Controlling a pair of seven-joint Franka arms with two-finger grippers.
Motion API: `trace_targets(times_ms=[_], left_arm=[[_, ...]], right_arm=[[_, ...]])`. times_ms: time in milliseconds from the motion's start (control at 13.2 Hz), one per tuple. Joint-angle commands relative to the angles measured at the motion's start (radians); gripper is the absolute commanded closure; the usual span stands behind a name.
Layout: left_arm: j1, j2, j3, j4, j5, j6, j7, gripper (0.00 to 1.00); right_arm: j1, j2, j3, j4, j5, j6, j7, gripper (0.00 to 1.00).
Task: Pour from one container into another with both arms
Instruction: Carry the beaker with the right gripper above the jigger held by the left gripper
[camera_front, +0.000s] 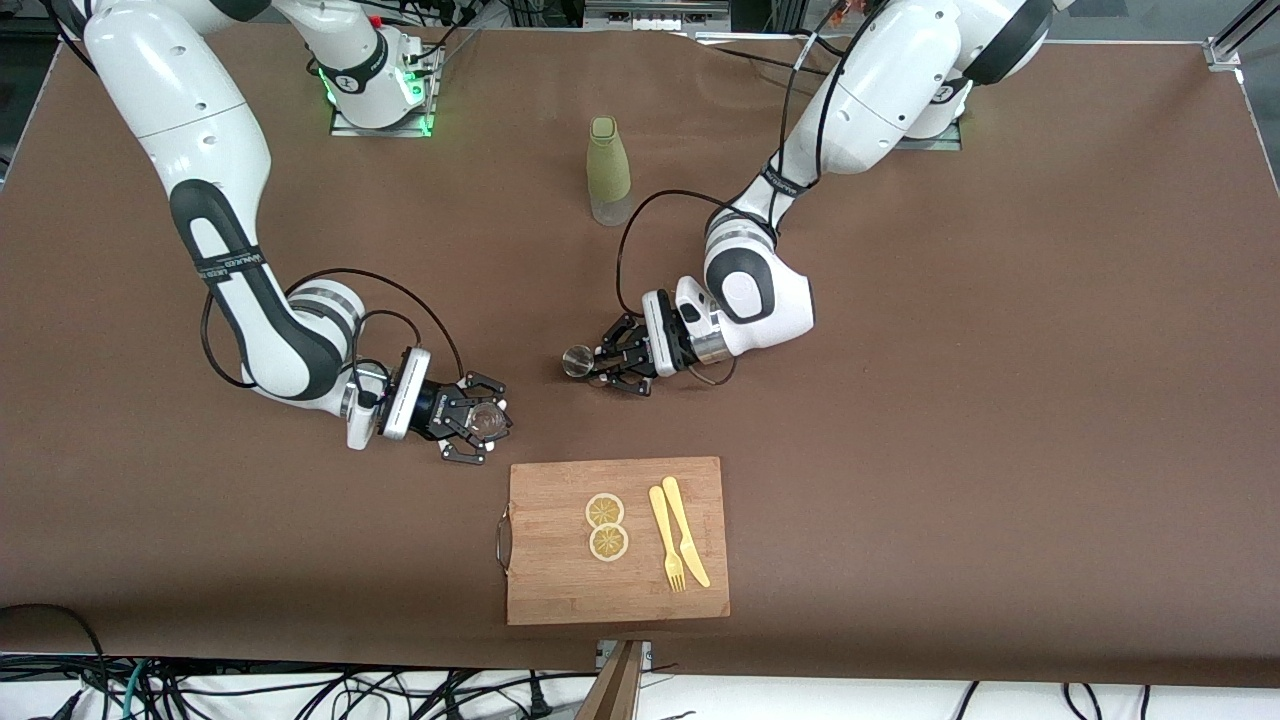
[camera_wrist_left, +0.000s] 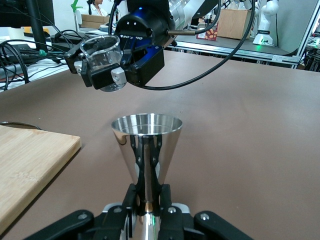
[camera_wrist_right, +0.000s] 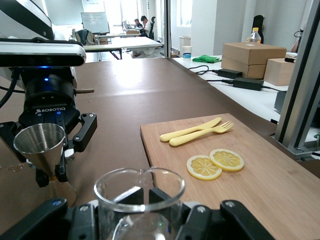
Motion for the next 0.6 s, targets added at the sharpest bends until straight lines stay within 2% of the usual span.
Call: trace_targets(times_ms=[0, 529], left_arm=[[0.005, -0.053, 0.000, -0.064, -0.031, 0.012, 0.003, 1.00], [0.011, -0.055, -0.008, -0.051, -0.034, 0.081, -0.057, 1.00]], right_arm=[[0.011, -0.011, 0.026, -0.011, -0.016, 0.037, 0.028, 0.91], [0.017, -0.049, 0.057, -0.049, -0.018, 0.055, 0.096, 0.92]])
